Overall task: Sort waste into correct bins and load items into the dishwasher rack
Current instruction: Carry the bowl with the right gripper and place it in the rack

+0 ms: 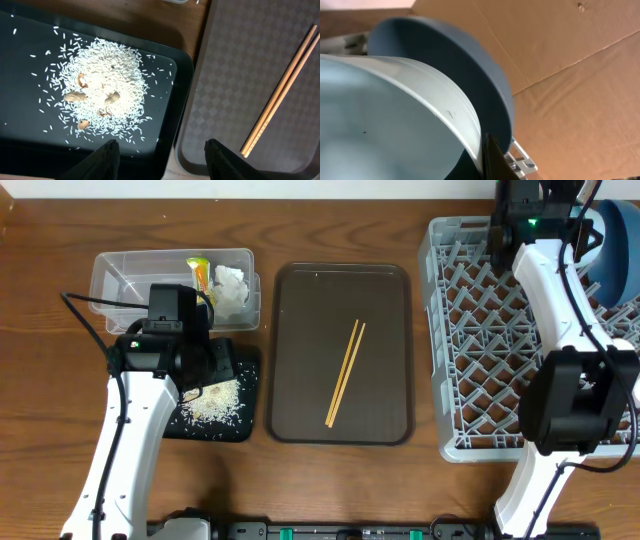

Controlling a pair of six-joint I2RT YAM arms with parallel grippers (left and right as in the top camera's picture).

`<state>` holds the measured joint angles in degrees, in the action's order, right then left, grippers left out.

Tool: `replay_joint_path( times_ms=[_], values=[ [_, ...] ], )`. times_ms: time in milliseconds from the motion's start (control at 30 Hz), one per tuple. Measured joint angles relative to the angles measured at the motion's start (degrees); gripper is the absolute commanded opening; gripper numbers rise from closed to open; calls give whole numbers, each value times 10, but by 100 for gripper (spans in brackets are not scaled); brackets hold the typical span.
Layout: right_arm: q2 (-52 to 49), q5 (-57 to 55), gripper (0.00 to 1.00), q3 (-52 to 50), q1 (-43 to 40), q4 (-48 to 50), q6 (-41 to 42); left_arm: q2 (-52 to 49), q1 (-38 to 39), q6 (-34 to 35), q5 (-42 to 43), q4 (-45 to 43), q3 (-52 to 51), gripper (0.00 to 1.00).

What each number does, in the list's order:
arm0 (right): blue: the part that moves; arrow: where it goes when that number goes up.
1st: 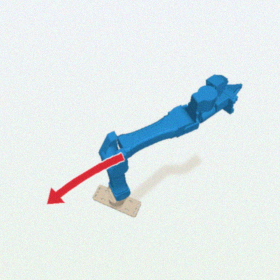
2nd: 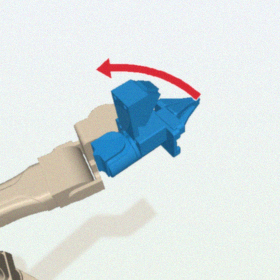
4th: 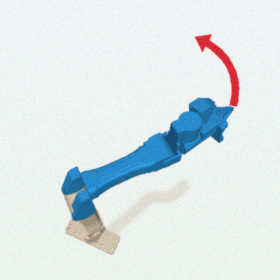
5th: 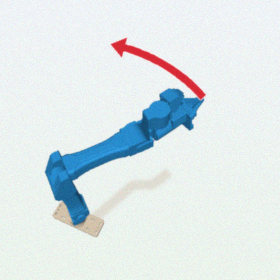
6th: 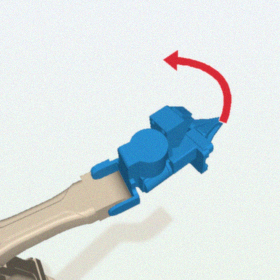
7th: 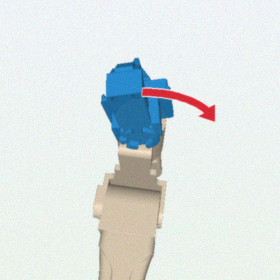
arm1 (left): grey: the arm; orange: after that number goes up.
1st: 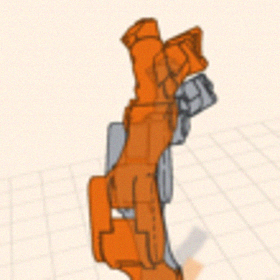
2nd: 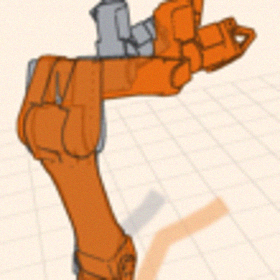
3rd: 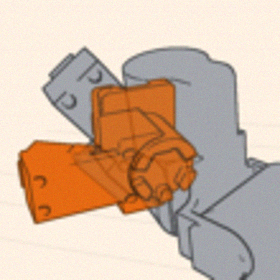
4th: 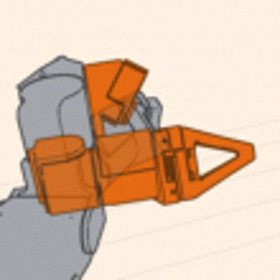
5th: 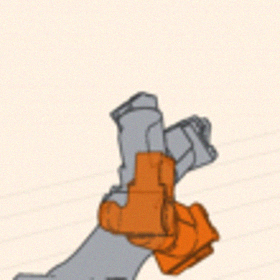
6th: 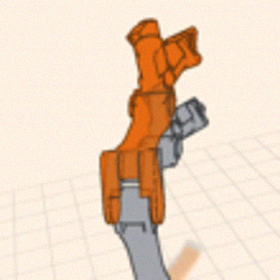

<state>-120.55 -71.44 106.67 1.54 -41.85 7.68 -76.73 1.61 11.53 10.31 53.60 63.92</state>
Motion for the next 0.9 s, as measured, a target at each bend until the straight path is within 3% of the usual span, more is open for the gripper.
replay_joint_path(
  times_ms=[533,900],
  values=[
    [-61,14,1,-3,4,-43,14,0,0,0,0,0,0,58],
    [-67,0,3,-3,33,-91,65,0,0,0,0,0,0,58]
  ],
)
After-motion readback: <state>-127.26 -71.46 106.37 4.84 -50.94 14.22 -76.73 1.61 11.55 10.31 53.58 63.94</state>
